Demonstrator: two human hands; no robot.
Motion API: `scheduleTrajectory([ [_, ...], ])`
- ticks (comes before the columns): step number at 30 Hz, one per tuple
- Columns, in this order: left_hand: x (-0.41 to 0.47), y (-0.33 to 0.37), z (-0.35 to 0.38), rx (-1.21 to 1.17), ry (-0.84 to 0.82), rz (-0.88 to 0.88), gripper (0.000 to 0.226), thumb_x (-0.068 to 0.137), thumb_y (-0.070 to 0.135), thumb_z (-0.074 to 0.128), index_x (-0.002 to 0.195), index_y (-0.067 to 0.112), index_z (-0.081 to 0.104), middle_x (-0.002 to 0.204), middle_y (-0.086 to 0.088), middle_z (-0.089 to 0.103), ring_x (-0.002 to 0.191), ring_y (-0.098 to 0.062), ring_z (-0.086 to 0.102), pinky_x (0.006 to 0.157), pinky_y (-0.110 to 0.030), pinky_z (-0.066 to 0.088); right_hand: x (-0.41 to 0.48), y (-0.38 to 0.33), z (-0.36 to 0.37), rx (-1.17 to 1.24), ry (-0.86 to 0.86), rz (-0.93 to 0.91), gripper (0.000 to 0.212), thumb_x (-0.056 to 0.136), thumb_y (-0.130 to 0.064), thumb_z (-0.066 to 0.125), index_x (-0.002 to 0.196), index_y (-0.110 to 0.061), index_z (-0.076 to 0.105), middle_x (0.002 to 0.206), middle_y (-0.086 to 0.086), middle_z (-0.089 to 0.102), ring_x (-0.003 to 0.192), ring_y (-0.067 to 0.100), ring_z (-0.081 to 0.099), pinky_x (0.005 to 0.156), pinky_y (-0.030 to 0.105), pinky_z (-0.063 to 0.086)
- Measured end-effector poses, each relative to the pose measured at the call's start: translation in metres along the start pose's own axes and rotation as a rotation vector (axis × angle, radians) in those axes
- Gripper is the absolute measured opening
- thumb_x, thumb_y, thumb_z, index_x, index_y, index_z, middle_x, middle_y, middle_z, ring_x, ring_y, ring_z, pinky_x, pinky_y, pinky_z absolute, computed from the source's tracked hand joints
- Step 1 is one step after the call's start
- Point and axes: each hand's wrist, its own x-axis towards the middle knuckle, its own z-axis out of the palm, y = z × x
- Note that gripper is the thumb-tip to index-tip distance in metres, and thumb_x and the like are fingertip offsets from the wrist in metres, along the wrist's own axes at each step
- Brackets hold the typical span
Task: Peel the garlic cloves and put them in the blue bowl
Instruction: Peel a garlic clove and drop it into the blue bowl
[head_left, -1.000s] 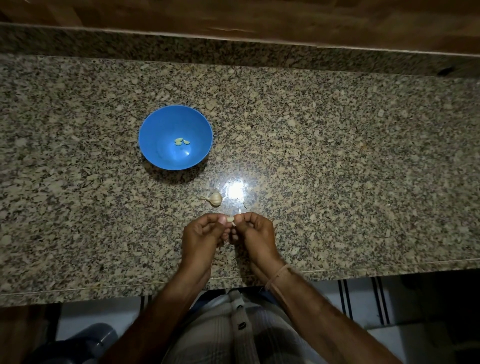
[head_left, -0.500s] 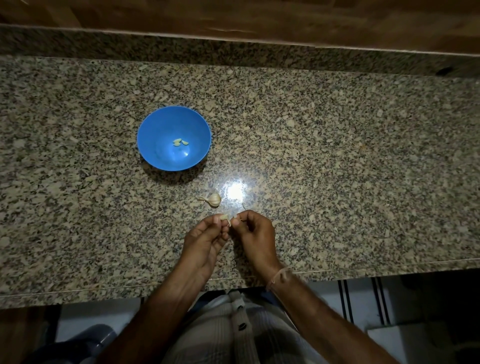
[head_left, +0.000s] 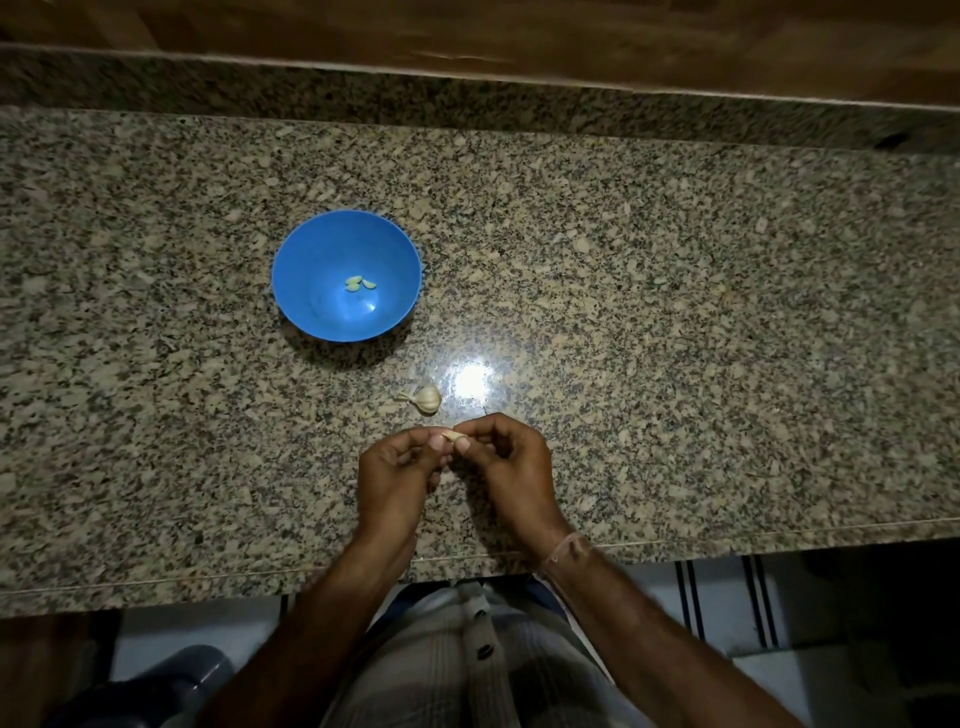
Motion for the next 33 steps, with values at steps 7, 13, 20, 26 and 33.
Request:
scheduleTrajectory([
  [7, 0.002, -0.005, -0.006, 0.055, -0.017, 0.009, 0.010, 0.095, 0.008, 0.073, 0.101, 0.015, 0.078, 0.091, -0.009, 0.079, 0.084, -0.020, 0.071, 0.070, -0.029, 0.054, -0.002, 0.002, 0.001, 0.164, -0.003, 0.085, 0.007, 0.092, 0.001, 0.074, 0.099, -0.001, 0.075, 0.099, 0.020, 0.076, 0.096, 0.035, 0.074, 0.087, 0.046, 0.064],
  [13, -0.002, 0.001, -0.004, 0.144, -0.036, 0.145, 0.011, 0.098, 0.023, 0.072, 0.102, 0.016, 0.080, 0.094, -0.002, 0.081, 0.094, -0.018, 0.077, 0.087, -0.039, 0.061, 0.001, 0.006, -0.002, 0.092, -0.011, 0.068, 0.007, 0.093, 0.000, 0.073, 0.097, -0.004, 0.076, 0.094, 0.018, 0.077, 0.095, 0.038, 0.073, 0.087, 0.046, 0.064],
  [20, 0.000, 0.002, -0.006, 0.143, -0.059, 0.117, 0.010, 0.097, 0.016, 0.072, 0.103, 0.016, 0.081, 0.096, -0.002, 0.081, 0.097, -0.020, 0.077, 0.096, -0.049, 0.060, 0.000, 0.004, 0.000, 0.036, 0.010, 0.049, 0.009, 0.092, 0.002, 0.074, 0.093, -0.007, 0.076, 0.091, 0.013, 0.078, 0.093, 0.036, 0.075, 0.085, 0.046, 0.064],
  [26, -0.002, 0.006, -0.007, 0.278, 0.004, 0.190, 0.008, 0.096, 0.019, 0.073, 0.094, 0.023, 0.080, 0.083, 0.002, 0.078, 0.081, -0.021, 0.075, 0.078, -0.050, 0.062, -0.001, 0.002, -0.001, -0.071, -0.001, -0.024, 0.009, 0.091, -0.003, 0.076, 0.091, -0.012, 0.077, 0.088, 0.005, 0.078, 0.089, 0.026, 0.075, 0.085, 0.048, 0.064],
  [33, -0.005, 0.007, -0.009, 0.252, -0.023, 0.200, 0.007, 0.095, 0.019, 0.076, 0.099, 0.022, 0.081, 0.090, 0.005, 0.080, 0.090, -0.014, 0.077, 0.087, -0.048, 0.063, -0.002, 0.002, -0.002, -0.111, 0.014, -0.034, 0.011, 0.091, -0.006, 0.076, 0.091, -0.017, 0.078, 0.088, 0.003, 0.078, 0.090, 0.025, 0.076, 0.085, 0.052, 0.063],
])
